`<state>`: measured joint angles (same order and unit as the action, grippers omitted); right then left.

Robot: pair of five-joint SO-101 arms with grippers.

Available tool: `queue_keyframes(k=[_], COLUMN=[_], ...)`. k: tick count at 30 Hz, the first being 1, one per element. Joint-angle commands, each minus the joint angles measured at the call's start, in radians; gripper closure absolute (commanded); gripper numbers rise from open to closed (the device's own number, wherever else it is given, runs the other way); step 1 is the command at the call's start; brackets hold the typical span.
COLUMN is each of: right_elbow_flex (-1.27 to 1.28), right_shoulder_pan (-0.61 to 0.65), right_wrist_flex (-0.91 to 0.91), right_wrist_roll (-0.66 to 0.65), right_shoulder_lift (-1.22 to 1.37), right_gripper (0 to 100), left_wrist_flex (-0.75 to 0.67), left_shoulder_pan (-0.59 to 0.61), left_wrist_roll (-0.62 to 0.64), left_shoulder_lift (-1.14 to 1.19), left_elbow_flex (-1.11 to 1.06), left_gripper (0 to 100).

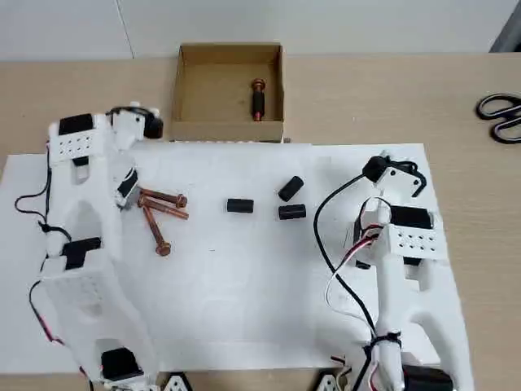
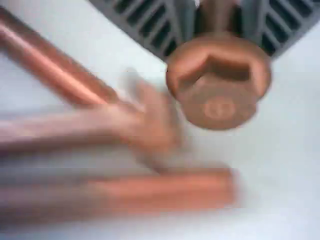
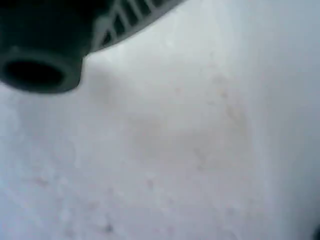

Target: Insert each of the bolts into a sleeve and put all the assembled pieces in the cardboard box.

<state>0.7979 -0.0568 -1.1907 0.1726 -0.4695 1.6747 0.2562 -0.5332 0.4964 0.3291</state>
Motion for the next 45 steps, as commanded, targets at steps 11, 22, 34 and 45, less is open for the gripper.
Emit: queue_keyframes(k=[11, 22, 34, 45], right_elbow_flex=[-0.017, 0.037, 0.319, 0.546], right_shoulder_pan=[0.001, -0.001, 0.001, 0.174], right_wrist_flex=[-0.079, -0.182, -0.084, -0.045], right_wrist_roll=[-0.135, -0.316, -0.354, -0.356], right_shoulder_lift=[-0.498, -0.871, -1.089, -1.346], right_gripper=[99.5, 99.5, 99.5, 99.5], left_wrist_flex=[0.078, 0.072, -0.192, -0.420], left_shoulder_pan=[-0.137, -0.245, -0.150, -0.124], left_wrist_roll=[0.298, 0.400, 0.586, 0.781], left_shoulder_lift=[-0.457, -0.948, -1.587, -2.153], left_elbow_flex=[0.045, -0.108, -0.584, -1.147], left_gripper=[99, 99, 99, 99])
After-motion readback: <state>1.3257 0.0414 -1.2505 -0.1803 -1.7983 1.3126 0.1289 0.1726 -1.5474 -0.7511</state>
